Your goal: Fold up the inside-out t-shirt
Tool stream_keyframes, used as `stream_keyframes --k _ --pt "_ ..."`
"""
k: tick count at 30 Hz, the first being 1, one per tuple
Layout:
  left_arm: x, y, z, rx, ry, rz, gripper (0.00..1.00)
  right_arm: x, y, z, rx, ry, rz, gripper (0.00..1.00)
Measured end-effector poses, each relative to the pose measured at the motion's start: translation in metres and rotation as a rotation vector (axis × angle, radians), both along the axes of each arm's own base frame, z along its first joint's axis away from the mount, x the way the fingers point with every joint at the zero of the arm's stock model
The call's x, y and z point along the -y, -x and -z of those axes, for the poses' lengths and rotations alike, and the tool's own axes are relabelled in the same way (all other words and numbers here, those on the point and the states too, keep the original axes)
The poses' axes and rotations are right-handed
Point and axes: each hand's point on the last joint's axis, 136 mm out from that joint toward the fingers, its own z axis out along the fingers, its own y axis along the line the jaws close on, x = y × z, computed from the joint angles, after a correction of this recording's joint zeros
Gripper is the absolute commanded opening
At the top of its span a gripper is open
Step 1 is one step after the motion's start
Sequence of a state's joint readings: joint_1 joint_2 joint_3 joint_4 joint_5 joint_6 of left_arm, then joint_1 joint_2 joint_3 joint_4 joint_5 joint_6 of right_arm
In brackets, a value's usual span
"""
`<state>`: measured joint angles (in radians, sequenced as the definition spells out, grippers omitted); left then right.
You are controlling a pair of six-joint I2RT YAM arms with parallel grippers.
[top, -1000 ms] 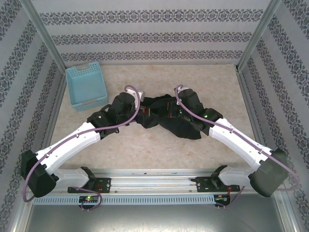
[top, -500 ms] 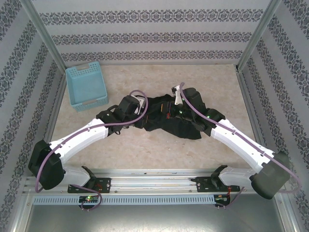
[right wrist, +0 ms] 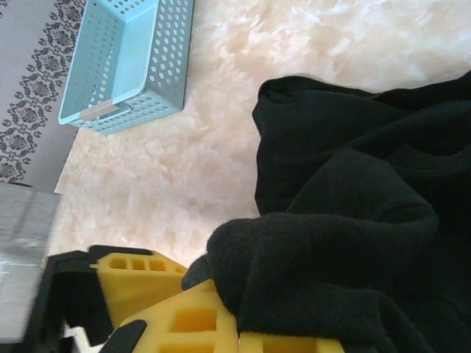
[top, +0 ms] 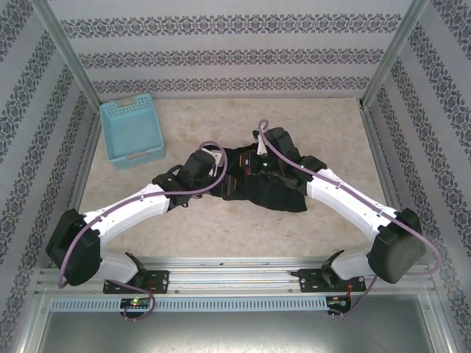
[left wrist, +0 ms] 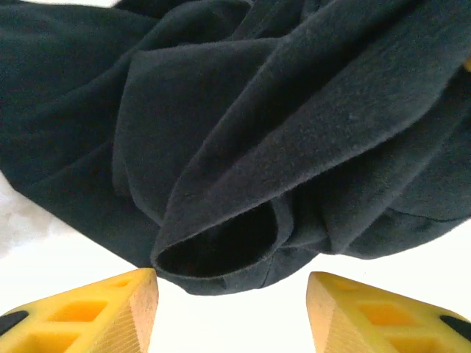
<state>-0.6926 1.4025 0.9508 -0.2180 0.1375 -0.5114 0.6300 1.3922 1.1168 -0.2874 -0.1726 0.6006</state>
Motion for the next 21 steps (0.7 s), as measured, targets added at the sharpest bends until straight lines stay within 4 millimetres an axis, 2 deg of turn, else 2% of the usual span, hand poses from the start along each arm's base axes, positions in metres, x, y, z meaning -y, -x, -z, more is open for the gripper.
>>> stream_keyframes --k 4,8,15,18,21 --pt "0.007 -0.006 0.024 -0.056 0.007 -0.025 0.47 0.0 -0.003 0.006 -0.01 0.012 0.006 0.0" --pt "0.009 -0.009 0.045 -0.099 0.013 -0.051 0.31 0.001 -0.005 0.009 -0.012 0.021 0.016 0.0" --pt "0.004 -0.011 0.059 -0.118 0.018 -0.078 0.07 0.019 -0.019 0.009 -0.019 0.015 0.08 0.0" --pt "0.0 -0.011 0.065 -0.123 0.021 -0.087 0.08 0.023 -0.021 0.009 -0.023 0.01 0.096 0.0" --pt "0.0 -0.01 0.066 -0.125 0.045 -0.086 0.26 0.023 -0.022 0.009 -0.024 0.008 0.098 0.0"
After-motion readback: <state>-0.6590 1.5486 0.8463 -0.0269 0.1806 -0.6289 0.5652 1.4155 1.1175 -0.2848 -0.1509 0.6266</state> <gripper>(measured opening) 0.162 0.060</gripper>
